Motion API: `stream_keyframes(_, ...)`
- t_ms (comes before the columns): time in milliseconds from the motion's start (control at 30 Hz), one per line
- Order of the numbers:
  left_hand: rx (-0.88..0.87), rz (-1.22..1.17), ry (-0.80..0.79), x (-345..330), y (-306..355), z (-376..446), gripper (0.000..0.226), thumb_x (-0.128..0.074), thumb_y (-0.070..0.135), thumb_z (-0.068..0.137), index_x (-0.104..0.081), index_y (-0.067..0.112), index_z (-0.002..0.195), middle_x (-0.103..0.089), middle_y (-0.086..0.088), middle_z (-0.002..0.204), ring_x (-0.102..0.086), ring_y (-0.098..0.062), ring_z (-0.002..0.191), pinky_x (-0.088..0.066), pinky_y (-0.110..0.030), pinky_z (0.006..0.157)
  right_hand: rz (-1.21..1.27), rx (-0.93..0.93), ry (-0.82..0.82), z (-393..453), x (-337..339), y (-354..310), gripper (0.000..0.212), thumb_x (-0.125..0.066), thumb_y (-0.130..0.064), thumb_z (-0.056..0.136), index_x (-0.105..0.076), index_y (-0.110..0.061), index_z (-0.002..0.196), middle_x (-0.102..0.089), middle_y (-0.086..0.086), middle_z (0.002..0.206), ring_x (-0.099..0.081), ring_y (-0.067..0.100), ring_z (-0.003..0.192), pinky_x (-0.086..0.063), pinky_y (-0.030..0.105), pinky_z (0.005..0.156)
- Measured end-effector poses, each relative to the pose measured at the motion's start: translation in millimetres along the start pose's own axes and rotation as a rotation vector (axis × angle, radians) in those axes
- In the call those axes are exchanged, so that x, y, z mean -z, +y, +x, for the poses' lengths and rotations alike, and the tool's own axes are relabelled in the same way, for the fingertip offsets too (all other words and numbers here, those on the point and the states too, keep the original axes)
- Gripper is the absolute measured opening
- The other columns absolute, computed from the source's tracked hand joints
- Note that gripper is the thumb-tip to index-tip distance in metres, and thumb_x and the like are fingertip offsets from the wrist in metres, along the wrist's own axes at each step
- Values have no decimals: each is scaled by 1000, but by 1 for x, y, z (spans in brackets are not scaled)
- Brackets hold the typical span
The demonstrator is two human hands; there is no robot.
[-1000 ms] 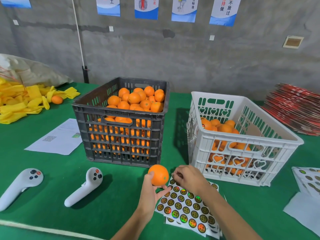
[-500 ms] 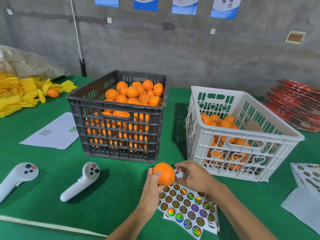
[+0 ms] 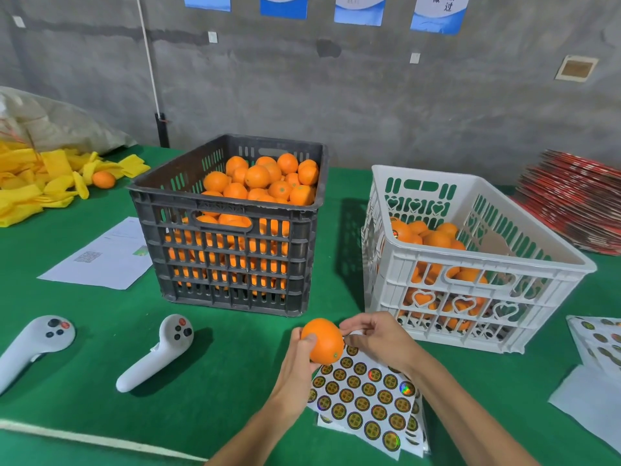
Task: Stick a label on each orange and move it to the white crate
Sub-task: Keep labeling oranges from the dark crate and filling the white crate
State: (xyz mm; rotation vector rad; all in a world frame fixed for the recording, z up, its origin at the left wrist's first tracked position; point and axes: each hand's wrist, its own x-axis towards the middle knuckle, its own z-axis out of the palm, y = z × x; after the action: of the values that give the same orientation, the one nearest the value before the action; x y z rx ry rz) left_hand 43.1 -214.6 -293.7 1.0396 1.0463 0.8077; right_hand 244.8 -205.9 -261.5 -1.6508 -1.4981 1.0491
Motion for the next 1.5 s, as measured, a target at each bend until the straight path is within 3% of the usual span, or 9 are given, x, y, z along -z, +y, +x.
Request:
stream_keyframes(167, 21, 26, 6, 0, 0, 0, 107, -42, 73, 75, -3, 30, 166, -45, -2, 137, -66, -13, 118, -24, -58, 125, -91, 50, 55, 2, -2, 2, 5, -80, -22, 89, -80, -27, 88, -78, -10, 91, -73, 9, 88, -59, 38, 92)
stream_keyframes(267, 19, 52, -5, 0, -1, 0, 115, -41, 79, 68, -3, 31, 166, -45, -3, 141, -64, -13, 120, -23, -58, 125, -79, 72, 79, 3, -5, 1, 2, -80, -24, 89, -79, -26, 88, -78, -7, 90, -73, 13, 87, -59, 39, 92)
stream_keyframes(367, 8, 76, -22, 1, -3, -1, 119, -40, 86, 64, -3, 35, 165, -46, -1, 143, -61, -15, 126, -21, -56, 125, -58, 82, 91, 3, -5, 2, 8, -75, -18, 93, -77, -25, 94, -78, -7, 91, -73, 10, 89, -58, 38, 94)
stream_keyframes(500, 11, 69, -14, 1, -5, 1, 115, -41, 86, 65, -7, 38, 164, -48, -3, 146, -61, -15, 126, -24, -58, 124, 31, 13, -41, 2, 2, 0, 22, -71, -1, 91, -75, -17, 106, -79, -3, 103, -73, 14, 102, -57, 38, 99)
stream_keyframes(667, 24, 75, -12, 1, -6, 3, 111, -41, 86, 67, -9, 41, 163, -49, -3, 146, -61, -16, 127, -24, -59, 123, 29, -4, -55, 4, 1, 0, 25, -74, 6, 87, -76, -11, 105, -78, -3, 104, -72, 14, 102, -57, 39, 99)
stream_keyframes(933, 26, 59, -4, 2, -5, 4, 113, -42, 84, 66, -8, 40, 164, -48, -7, 148, -63, -17, 124, -26, -59, 123, 61, 62, 80, 7, -7, 5, 7, -80, -14, 88, -79, -12, 95, -78, 5, 94, -73, 24, 95, -57, 46, 97)
stream_keyframes(1167, 15, 58, 12, 1, -5, 6, 112, -42, 81, 64, -17, 36, 163, -51, -8, 144, -62, -20, 124, -31, -59, 121, 84, -15, -81, 4, 3, 1, 33, -69, 9, 88, -75, -15, 109, -76, -3, 112, -72, 5, 95, -57, 31, 97)
stream_keyframes(1300, 23, 50, 13, 0, -4, 6, 112, -43, 80, 63, -17, 36, 163, -52, -10, 143, -64, -20, 122, -31, -59, 120, 50, -38, -80, 2, 5, 0, 30, -73, 7, 87, -78, -17, 104, -77, -11, 108, -69, 1, 106, -51, 23, 96)
stream_keyframes(1500, 12, 62, 1, 1, -5, 4, 112, -42, 82, 66, -13, 37, 164, -50, -8, 146, -62, -18, 124, -32, -58, 121, -23, -29, -36, 4, 6, -1, 23, -78, -1, 86, -81, -24, 90, -78, -14, 98, -71, 0, 97, -55, 20, 90)
